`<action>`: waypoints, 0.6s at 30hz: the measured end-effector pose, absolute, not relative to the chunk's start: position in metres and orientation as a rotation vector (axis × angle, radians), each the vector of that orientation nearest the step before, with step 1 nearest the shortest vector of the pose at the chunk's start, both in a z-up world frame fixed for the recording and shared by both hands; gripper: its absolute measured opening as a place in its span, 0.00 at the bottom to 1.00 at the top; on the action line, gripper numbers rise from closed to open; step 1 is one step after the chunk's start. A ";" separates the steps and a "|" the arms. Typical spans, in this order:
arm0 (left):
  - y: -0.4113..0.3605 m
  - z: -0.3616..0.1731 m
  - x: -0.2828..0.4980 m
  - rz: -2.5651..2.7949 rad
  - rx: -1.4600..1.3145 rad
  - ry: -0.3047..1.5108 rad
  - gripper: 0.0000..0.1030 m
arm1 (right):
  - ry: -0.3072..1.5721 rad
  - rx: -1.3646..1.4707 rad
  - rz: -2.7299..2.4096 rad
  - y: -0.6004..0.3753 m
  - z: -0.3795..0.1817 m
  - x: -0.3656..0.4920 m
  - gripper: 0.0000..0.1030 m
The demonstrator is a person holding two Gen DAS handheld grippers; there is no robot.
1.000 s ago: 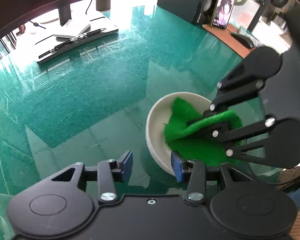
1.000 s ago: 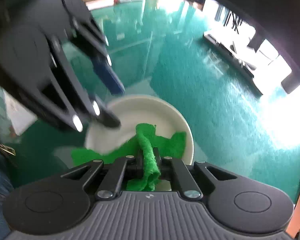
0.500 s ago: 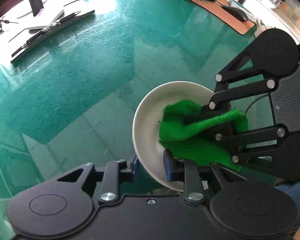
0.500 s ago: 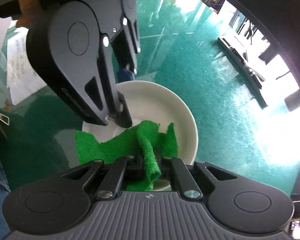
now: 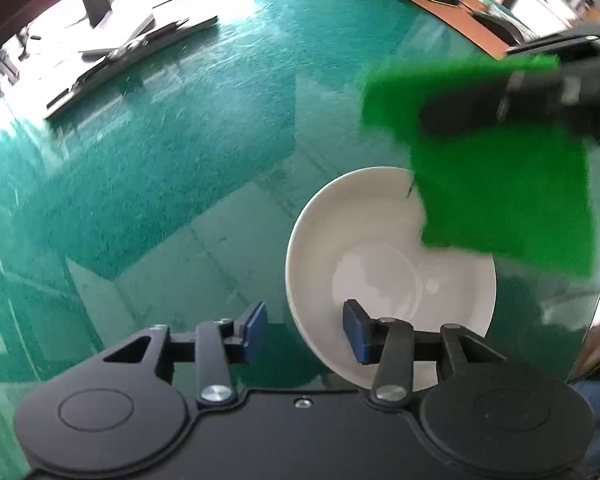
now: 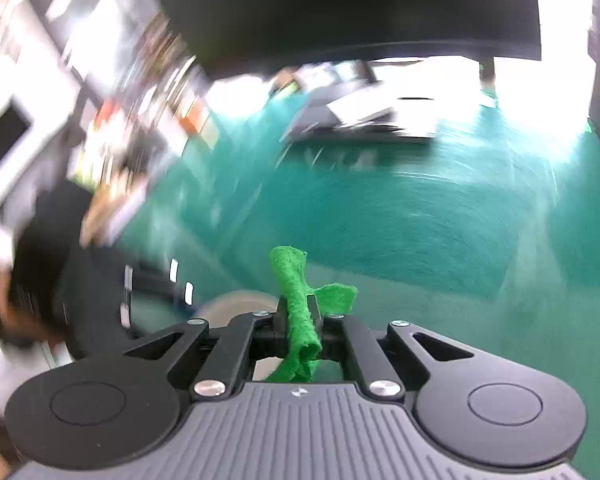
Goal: Clean bowl
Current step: 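Lift the green cloth out of the bowl with the right gripper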
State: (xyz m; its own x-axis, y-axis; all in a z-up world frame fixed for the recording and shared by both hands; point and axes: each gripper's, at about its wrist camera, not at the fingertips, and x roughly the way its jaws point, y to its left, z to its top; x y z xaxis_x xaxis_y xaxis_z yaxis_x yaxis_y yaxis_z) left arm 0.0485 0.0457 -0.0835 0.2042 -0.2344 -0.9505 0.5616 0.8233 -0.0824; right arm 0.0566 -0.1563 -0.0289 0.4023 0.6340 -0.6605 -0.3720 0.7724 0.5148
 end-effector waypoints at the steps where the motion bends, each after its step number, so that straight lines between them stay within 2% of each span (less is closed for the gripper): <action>1: 0.045 -0.083 0.049 -0.558 0.303 1.252 0.42 | 0.968 0.385 0.635 -0.163 -0.034 0.060 0.05; 4: 0.038 -0.082 0.046 -0.524 0.322 1.229 0.45 | 1.009 0.605 0.578 -0.178 -0.067 0.064 0.05; 5: 0.036 -0.085 0.045 -0.497 0.327 1.227 0.60 | 1.024 0.657 0.560 -0.181 -0.078 0.065 0.05; 6: 0.034 -0.087 0.044 -0.472 0.331 1.224 0.81 | 1.036 0.699 0.551 -0.182 -0.086 0.065 0.05; 7: 0.033 -0.086 0.042 -0.470 0.332 1.228 0.86 | 1.048 0.742 0.541 -0.184 -0.094 0.065 0.05; 12: 0.029 -0.091 0.032 -0.449 0.249 1.268 0.83 | 1.066 0.906 0.508 -0.193 -0.125 0.056 0.05; 18: 0.027 -0.090 0.032 -0.380 0.215 1.299 0.85 | 1.022 1.019 0.606 -0.205 -0.131 0.037 0.08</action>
